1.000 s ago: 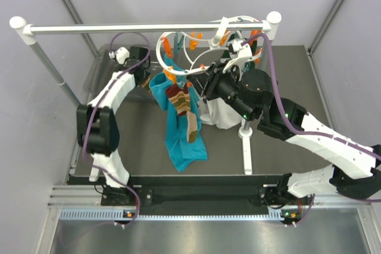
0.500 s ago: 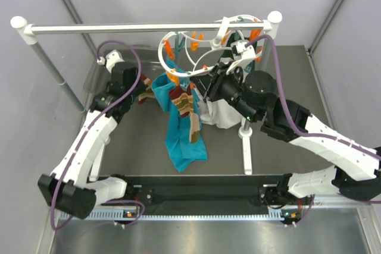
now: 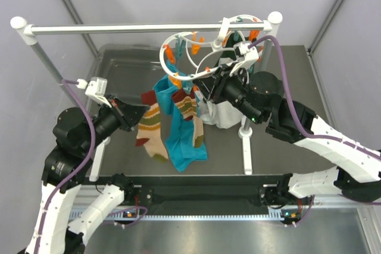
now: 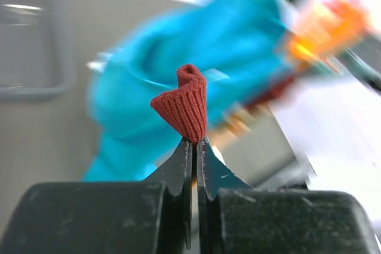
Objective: Clip the socks to the hanger
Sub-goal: Clamp the sock onto the hanger.
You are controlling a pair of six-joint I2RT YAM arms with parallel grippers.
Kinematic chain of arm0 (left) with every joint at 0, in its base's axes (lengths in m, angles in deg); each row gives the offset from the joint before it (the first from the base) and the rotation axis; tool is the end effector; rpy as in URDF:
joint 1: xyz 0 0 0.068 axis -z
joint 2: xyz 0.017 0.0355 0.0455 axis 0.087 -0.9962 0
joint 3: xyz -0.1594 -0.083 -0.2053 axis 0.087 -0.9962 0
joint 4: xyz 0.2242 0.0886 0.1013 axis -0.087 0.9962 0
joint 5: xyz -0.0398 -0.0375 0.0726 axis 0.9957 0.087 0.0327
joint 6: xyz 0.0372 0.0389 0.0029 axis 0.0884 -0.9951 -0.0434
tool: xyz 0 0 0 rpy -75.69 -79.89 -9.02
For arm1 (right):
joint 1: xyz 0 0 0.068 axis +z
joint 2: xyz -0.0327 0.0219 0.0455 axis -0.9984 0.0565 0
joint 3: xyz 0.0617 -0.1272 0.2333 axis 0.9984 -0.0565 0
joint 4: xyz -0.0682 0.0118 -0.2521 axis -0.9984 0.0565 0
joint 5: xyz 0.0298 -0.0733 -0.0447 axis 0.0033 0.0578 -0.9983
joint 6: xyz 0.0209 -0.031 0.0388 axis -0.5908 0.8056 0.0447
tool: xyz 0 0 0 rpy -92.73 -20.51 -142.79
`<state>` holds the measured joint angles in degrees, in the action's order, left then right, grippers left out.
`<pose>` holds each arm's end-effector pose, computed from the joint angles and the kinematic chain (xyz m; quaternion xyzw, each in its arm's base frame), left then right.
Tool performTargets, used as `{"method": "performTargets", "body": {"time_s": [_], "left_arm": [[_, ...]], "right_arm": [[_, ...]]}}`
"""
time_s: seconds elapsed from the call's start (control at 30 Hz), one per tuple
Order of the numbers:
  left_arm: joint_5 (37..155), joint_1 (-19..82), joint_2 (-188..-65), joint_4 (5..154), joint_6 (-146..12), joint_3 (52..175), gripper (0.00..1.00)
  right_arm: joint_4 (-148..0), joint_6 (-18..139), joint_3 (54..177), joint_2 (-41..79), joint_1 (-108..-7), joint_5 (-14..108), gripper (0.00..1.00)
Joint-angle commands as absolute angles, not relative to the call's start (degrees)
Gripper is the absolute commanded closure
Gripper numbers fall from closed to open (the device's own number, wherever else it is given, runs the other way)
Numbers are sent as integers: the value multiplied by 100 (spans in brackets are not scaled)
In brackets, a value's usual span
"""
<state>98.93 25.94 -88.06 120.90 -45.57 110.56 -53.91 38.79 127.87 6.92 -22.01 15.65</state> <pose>0.0834 -0.0396 0.4421 -0.0105 0.7454 -0.3654 0.5575 0.1172 0.2146 0.4931 -0.0819 0.7127 0.3935 0.5750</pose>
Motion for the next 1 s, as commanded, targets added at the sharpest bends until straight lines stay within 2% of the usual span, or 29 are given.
{"method": "performTargets", "body": {"time_s": [0.0,0.1,0.17,0.23,0.33,0.73,0.97], "left_arm": [[11946,2591,-8718,11712,-5133,11004,100],[12344,2591,-8471,11590,-5476,11056,100],[13063,2591,-8296,11283,-5408,10978,100],[14070,2591,-8233,10310,-5066,10646,100],[14674,2591,-8259,8824,-4029,10171,100],[14315,2740,-9173,7520,-3525,9729,100],[13463,3855,-9990,8090,-4578,9993,100]], "right_arm": [[-4634,3854,12694,785,-2164,1703,100],[-4608,3854,12738,811,-2164,1703,100],[-4555,3845,12782,855,-2164,1721,100],[-4520,3845,12799,872,-2164,1738,100],[-4502,3836,12817,881,-2164,1765,100],[-4379,3827,12958,908,-2164,1879,100],[-4274,3897,13010,917,-2164,1870,100]]}}
